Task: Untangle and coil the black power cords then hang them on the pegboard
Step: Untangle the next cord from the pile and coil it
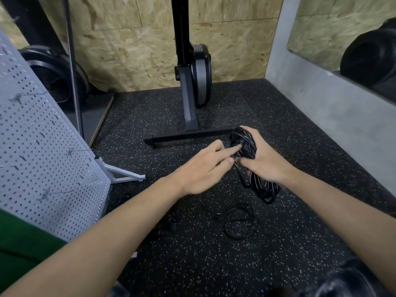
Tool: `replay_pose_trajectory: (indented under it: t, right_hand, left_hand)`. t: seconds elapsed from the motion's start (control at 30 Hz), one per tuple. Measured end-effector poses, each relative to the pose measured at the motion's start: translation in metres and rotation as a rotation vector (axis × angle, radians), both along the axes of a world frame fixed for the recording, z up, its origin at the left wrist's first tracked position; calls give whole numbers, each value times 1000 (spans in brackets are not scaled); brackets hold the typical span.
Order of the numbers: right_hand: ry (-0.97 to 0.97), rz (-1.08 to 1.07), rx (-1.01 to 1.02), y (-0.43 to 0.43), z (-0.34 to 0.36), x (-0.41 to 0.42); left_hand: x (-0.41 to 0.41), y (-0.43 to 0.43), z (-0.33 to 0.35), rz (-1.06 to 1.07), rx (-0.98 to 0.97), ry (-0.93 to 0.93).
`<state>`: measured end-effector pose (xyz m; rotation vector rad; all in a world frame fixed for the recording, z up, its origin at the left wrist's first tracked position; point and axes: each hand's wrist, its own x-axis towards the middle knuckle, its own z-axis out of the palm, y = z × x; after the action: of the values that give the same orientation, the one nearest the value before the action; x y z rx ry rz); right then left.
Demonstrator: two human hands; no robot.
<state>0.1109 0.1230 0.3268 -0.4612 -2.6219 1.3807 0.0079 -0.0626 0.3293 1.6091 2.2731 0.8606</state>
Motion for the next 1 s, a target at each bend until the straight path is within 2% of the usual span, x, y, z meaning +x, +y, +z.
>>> replay_pose_trajectory:
  t: [0.07, 0.13, 0.23, 0.3, 0.4, 0.53, 0.7, 0.87, 1.0]
  right_hand:
    - [36, 6, -59, -1, 2, 0]
    - [35, -7, -132, -4, 4, 0]
    - [-20, -49, -307, -12, 5, 0]
    - [-43, -50, -405, -15, 4, 0]
    - [-107, 79, -467, -20, 6, 2]
    - [-270, 217, -397, -22, 3, 2]
    - [-355, 184, -449, -25, 0, 1]
    - [-357, 108, -597, -22, 2, 3]
    - [-359, 99, -688, -19, 6, 4]
  left_hand:
    - [1, -1, 3, 7, 60, -2]
    - [3, -1, 3, 52, 201, -28]
    - [7, -2, 2, 198, 403, -232]
    - [8, -1, 0, 256, 443, -283]
    - [10, 1, -1, 265, 439, -222]
    - [12, 3, -5, 248, 450, -209]
    - [10, 5, -5, 155, 364, -138]
    - [-1, -1, -8, 97, 320, -67]
    - [1, -3, -17, 110, 376, 145]
